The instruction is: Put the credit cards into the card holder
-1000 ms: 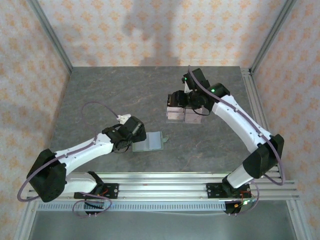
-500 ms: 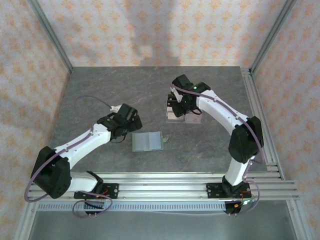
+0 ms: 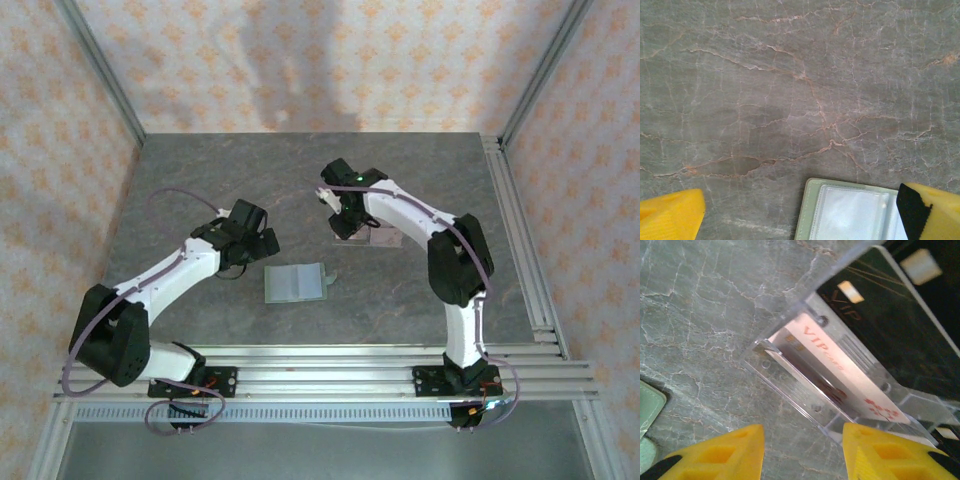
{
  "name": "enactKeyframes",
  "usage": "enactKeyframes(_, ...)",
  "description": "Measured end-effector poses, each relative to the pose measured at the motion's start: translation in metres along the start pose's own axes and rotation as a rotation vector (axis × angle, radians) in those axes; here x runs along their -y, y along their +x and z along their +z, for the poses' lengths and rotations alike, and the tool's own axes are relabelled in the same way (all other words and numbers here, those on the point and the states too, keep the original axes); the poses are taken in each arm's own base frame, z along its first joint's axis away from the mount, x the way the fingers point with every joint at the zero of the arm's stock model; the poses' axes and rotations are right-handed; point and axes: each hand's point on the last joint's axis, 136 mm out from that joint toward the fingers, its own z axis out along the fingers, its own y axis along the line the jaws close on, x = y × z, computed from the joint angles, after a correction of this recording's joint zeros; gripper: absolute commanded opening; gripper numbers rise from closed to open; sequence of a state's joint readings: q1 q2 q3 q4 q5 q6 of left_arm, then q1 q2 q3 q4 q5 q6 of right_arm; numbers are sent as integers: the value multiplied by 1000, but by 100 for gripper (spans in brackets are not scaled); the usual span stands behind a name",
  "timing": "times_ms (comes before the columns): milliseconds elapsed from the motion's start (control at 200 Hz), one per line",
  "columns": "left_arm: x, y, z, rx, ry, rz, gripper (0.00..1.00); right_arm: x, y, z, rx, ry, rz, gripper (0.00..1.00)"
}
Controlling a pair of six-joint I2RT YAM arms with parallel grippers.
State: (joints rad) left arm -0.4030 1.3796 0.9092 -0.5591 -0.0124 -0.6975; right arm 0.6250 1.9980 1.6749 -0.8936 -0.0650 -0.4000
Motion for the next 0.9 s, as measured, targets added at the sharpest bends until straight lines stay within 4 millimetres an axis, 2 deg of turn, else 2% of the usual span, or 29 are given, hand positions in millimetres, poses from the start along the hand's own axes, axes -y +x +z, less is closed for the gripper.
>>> enactKeyframes(210, -1, 1, 2, -11, 3, 2, 100, 2, -7, 6, -11, 43, -55, 45)
enactKeyframes(711, -2, 3, 7, -30, -3, 3, 100, 12, -1, 28, -77, 112, -139, 43)
enactKeyframes(901, -2, 6, 10, -44, -6, 5, 100, 13, -5, 32, -81, 121, -154, 39)
